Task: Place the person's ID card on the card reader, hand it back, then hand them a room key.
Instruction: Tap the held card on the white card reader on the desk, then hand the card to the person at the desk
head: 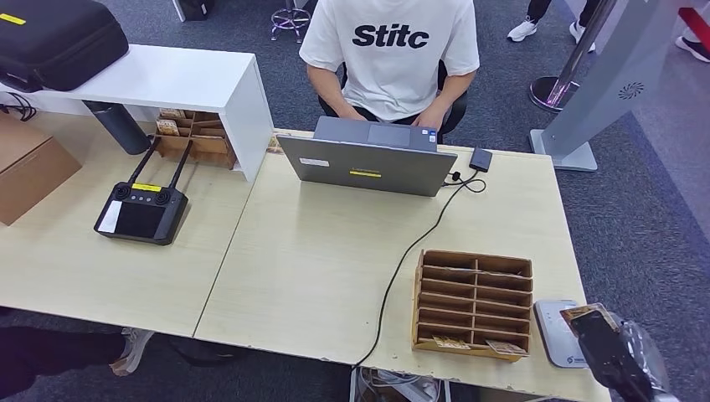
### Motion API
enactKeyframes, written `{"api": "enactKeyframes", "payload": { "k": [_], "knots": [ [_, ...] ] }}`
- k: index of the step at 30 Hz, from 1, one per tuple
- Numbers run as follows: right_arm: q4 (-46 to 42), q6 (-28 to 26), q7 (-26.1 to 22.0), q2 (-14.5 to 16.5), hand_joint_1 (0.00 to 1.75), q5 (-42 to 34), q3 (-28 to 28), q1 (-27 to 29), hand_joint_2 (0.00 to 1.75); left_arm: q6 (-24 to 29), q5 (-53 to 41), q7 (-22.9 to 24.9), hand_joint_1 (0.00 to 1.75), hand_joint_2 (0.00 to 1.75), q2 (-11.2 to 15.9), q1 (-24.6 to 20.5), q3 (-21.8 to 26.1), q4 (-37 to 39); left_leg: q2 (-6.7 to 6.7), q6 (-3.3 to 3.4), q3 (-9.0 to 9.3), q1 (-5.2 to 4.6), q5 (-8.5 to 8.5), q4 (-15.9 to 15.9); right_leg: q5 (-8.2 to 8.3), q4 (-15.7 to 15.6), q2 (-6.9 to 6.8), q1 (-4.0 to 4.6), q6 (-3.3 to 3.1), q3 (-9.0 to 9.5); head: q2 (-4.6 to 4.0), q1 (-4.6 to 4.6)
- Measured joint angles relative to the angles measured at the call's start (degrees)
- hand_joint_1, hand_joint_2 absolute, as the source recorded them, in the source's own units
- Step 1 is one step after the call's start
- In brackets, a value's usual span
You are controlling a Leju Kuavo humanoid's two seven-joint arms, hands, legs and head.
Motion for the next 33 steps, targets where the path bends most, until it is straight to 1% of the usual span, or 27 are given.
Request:
{"api": "enactKeyframes", "payload": {
  "k": [5, 13, 33],
  "knots": [
    [0.1, 0.01, 0.07, -0.45, 1.75, 0.62, 0.38, 0.4, 1.75, 0.14, -0.03, 0.01, 0.0, 1.75, 0.0, 0.0, 0.01, 0.1, 0.0, 0.01, 0.0, 0.0, -0.01, 0.0, 0.0, 0.0, 0.0, 0.0, 0.0, 0.0, 0.0, 0.0],
    [0.09, 0.96, 1.14, -2.08, 1.75, 2.6, 1.21, 0.72, 1.75, -0.19, -0.26, 0.69, 0.0, 1.75, 0.0, -0.01, 0.22, 0.14, 0.0, 0.01, 0.0, 0.0, -0.01, 0.0, 0.0, 0.0, 0.0, 0.0, 0.0, 0.0, 0.0, 0.01],
    [0.09, 1.62, 2.68, -5.02, 1.75, 4.66, 3.94, 0.75, 1.75, -1.01, -0.7, 0.96, 0.0, 1.75, 0.02, -0.25, 0.58, 0.59, 0.0, 0.01, 0.0, -0.01, -0.01, 0.0, -0.01, 0.0, 0.0, 0.0, 0.01, 0.01, 0.0, 0.0]
  ]
}}
